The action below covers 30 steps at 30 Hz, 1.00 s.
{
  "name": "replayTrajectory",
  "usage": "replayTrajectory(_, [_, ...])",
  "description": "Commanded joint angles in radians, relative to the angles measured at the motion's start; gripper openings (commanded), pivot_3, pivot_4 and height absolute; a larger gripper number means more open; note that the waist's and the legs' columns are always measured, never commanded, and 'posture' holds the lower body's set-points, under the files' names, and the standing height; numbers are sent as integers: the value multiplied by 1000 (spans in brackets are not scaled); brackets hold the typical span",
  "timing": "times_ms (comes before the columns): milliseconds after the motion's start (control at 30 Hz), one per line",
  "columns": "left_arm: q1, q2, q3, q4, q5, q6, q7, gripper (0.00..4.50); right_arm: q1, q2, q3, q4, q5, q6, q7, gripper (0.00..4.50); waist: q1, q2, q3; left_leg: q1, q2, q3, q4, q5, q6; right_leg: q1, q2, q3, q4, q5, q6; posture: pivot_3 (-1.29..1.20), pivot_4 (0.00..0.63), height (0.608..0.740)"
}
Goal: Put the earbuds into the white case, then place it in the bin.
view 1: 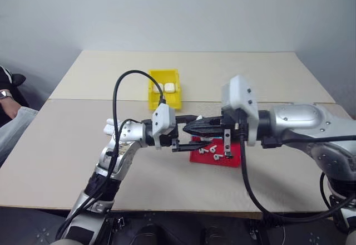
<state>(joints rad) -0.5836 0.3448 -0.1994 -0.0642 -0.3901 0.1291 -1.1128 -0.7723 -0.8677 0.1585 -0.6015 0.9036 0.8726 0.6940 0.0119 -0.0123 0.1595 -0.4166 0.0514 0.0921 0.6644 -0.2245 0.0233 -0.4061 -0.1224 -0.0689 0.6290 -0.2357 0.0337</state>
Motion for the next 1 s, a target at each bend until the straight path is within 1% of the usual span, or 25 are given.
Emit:
replayTrajectory(33, [-11, -13, 12, -30, -11, -36, 3, 2792, -16, 3, 4, -21, -71, -33, 40, 192, 0, 0, 0, 0, 0, 0, 0, 0, 0, 0, 0, 0, 0, 0, 0, 0, 150, 740])
replayTrajectory(167, [3, -13, 32, -43, -27, -39, 1, 2792, 6, -26, -4, -8, -133, -50, 91, 192, 0, 0, 0, 0, 0, 0, 0, 0, 0, 0, 0, 0, 0, 0, 0, 0, 150, 740])
replayTrajectory(367, [25, -10, 47, -63, -29, -37, 22, 2792, 25, -57, -42, 16, -170, -65, 146, 192, 0, 0, 0, 0, 0, 0, 0, 0, 0, 0, 0, 0, 0, 0, 0, 0, 150, 740])
replayTrajectory(433, [29, -8, 52, -64, -29, -37, 23, 2792, 32, -42, -77, 20, -156, -84, 158, 192, 0, 0, 0, 0, 0, 0, 0, 0, 0, 0, 0, 0, 0, 0, 0, 0, 150, 740])
replayTrajectory(567, [30, -8, 61, -42, -15, -65, 31, 2792, 21, 1, -184, 30, -65, -78, 148, 192, 0, 0, 0, 0, 0, 0, 0, 0, 0, 0, 0, 0, 0, 0, 0, 0, 150, 740])
replayTrajectory(633, [23, -8, 73, -27, 7, -82, 62, 2792, 31, 7, -233, 32, -57, -96, 145, 192, 0, 0, 0, 0, 0, 0, 0, 0, 0, 0, 0, 0, 0, 0, 0, 0, 150, 740])
replayTrajectory(700, [1, -23, 90, 10, 56, -115, 139, 2792, 53, 6, -266, 33, -78, -110, 123, 192, 0, 0, 0, 0, 0, 0, 0, 0, 0, 0, 0, 0, 0, 0, 0, 0, 150, 740])
replayTrajectory(767, [-60, -61, 112, 90, 165, -137, 321, 2792, 88, 14, -302, 40, -95, -106, 77, 192, 7, 0, 0, 0, 0, 0, 0, 0, 0, 1, 0, 0, 0, 0, 0, 0, 150, 740])
replayTrajectory(867, [-205, -80, 130, 269, 325, -103, 572, 2792, 157, 36, -350, 32, -98, -96, 11, 192, 16, -2, 0, 0, -1, 1, 2, 0, 0, 3, 0, -3, 0, 0, 0, 0, 150, 740])
replayTrajectory(933, [-286, -95, 155, 402, 389, -108, 730, 2792, 206, 53, -368, 14, -100, -93, -27, 192, 16, -2, 1, 0, -1, 1, 2, 0, 0, 2, 0, -2, 0, 1, 0, 0, 150, 740])
replayTrajectory(1000, [-351, -99, 164, 526, 430, -141, 822, 2792, 247, 64, -371, -3, -105, -94, -56, 192, 12, -2, 1, -2, -1, 1, 2, -1, 1, 2, 0, -3, -1, 1, 1, 0, 150, 740])
